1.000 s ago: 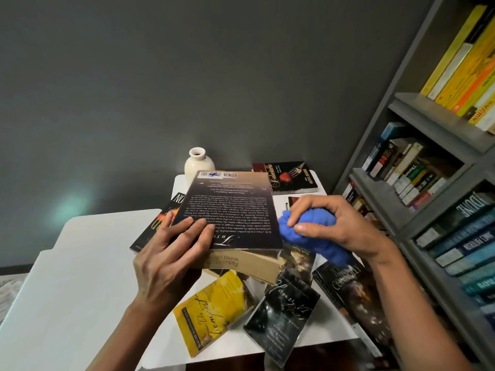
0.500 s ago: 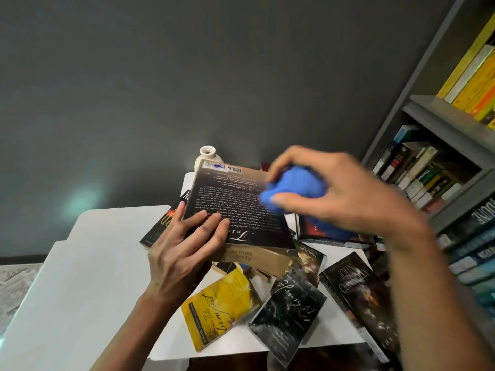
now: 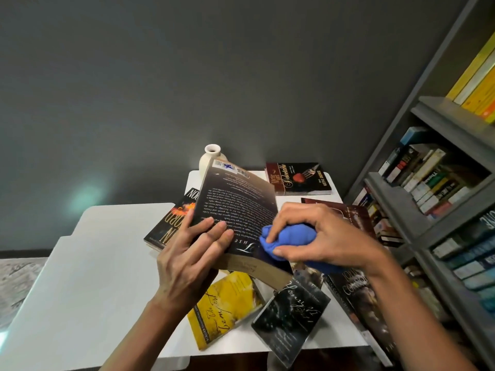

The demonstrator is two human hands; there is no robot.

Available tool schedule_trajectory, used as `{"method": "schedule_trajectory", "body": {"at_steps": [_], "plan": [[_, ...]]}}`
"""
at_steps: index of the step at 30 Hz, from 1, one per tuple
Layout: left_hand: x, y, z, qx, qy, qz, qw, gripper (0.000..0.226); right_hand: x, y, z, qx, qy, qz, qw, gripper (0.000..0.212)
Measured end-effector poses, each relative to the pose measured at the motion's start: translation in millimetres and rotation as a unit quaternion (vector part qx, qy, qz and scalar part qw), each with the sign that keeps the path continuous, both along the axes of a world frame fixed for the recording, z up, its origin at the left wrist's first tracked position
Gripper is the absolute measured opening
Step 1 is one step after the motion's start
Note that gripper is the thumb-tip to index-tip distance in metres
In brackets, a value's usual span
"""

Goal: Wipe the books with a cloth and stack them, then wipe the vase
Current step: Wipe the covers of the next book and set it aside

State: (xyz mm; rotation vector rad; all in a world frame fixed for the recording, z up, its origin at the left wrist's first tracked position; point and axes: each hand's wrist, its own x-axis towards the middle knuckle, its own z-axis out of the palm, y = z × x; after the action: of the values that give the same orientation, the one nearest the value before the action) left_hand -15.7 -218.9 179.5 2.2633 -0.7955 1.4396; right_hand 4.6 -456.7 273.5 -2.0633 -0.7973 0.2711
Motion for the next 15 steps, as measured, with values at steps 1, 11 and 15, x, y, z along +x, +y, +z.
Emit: {"method": "schedule_trajectory", "body": {"at_steps": [1, 11, 15], "plan": [[-0.6, -1.8, 0.0, -0.004, 0.001, -0.005, 1.0, 0.014, -4.1, 10.3, 1.6, 0.025, -0.005, 0.014, 1.0, 0.016], [3.4, -9.6, -1.5, -0.025, -0.008, -0.011, 1.0, 0.016, 6.5, 21.5, -21.9, 0.084, -0.077, -0.127, 0.985, 0.014], [7.1, -3.2, -1.5, -0.02, -0.021, -0.019, 0.999, 0.015, -11.2, 37.3, -17.8, 0.138, -0.102, -0.045, 0.984, 0.016]]}}
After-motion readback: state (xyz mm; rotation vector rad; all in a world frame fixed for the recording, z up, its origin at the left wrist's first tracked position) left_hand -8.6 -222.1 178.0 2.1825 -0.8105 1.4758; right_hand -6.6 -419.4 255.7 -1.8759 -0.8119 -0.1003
